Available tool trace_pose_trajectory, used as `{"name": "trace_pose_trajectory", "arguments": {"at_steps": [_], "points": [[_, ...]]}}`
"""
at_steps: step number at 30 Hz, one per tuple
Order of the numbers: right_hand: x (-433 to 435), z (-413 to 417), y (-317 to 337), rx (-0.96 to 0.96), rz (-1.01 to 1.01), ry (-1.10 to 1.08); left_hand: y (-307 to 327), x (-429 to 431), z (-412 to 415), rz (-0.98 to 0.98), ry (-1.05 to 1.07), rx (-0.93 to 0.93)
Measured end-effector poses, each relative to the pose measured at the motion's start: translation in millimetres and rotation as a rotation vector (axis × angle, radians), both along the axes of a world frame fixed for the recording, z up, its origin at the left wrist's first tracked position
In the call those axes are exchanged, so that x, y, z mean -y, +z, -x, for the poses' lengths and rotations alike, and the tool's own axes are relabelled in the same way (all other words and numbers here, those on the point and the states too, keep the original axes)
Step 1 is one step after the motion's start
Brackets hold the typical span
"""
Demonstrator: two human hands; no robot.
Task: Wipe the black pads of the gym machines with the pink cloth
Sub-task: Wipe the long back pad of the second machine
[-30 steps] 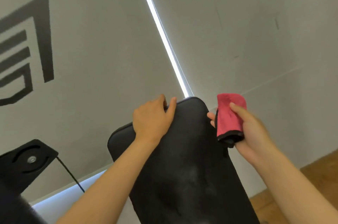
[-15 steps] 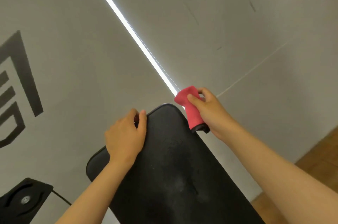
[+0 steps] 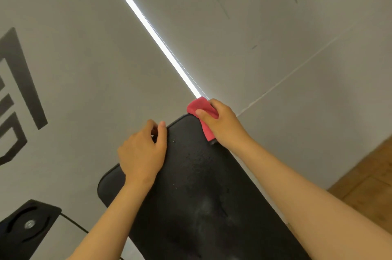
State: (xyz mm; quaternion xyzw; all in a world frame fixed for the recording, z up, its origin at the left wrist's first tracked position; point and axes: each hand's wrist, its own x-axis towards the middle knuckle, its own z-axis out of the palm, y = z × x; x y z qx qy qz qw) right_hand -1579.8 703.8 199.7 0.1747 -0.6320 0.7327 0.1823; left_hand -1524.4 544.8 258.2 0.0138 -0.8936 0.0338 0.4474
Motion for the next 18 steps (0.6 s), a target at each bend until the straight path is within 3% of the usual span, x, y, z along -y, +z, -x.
{"name": "trace_pose_trajectory", "arguments": {"at_steps": [11,18], "points": [[-5.8,-12.0,8.2,0.058,-0.036,0.011,-1.7,4.3,0.8,-0.018,-0.017,0.022],[-3.3,-17.4,10.3,0.108,-0.041,-0.018,16.1,-14.9,11.7,0.001,-0.071,0.307]]}}
